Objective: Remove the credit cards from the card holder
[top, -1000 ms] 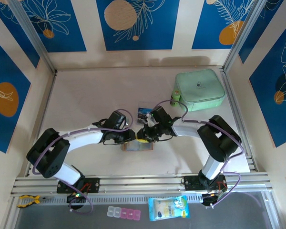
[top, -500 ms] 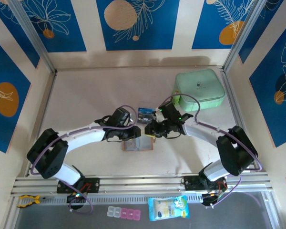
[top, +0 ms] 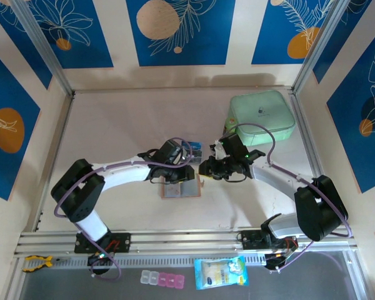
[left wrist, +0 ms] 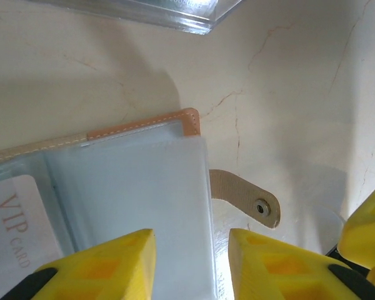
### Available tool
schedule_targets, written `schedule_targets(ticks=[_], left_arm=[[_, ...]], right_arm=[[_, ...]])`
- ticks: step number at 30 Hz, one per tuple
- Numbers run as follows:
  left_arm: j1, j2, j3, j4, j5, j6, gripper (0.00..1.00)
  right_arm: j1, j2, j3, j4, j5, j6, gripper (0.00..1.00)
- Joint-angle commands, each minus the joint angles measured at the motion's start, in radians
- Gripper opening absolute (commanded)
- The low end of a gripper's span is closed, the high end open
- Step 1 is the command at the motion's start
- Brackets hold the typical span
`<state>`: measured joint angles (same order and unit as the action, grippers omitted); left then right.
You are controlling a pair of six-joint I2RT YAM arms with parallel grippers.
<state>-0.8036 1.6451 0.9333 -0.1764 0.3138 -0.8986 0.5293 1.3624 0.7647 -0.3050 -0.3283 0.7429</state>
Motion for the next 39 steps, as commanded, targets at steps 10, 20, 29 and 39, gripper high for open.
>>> schedule_targets(ticks=[10,20,29,39], left_arm=[[-0.010,-0.021,0.009,-0.046,-0.027,0.008,0.38],[0.056,-0.152,-0.115,-0.048,-0.035,0.023,0.33],[0.151,-0.264,-0.260,-0.011,-0.016,0.023,0.25],[0.217,-0.243,-0.313,0.056,0.065,0.047,0.14]], right_arm=[[0.009,-0.001,-0.016,0.011,-0.026,0.005,0.25],[0.101,0.128,0.084,0.018,-0.001,0.033,0.24],[0.160,0.234,0.167,0.011,0.007,0.047,0.24],[0.208,0.349,0.246,-0.008,0.022,0.060,0.24]])
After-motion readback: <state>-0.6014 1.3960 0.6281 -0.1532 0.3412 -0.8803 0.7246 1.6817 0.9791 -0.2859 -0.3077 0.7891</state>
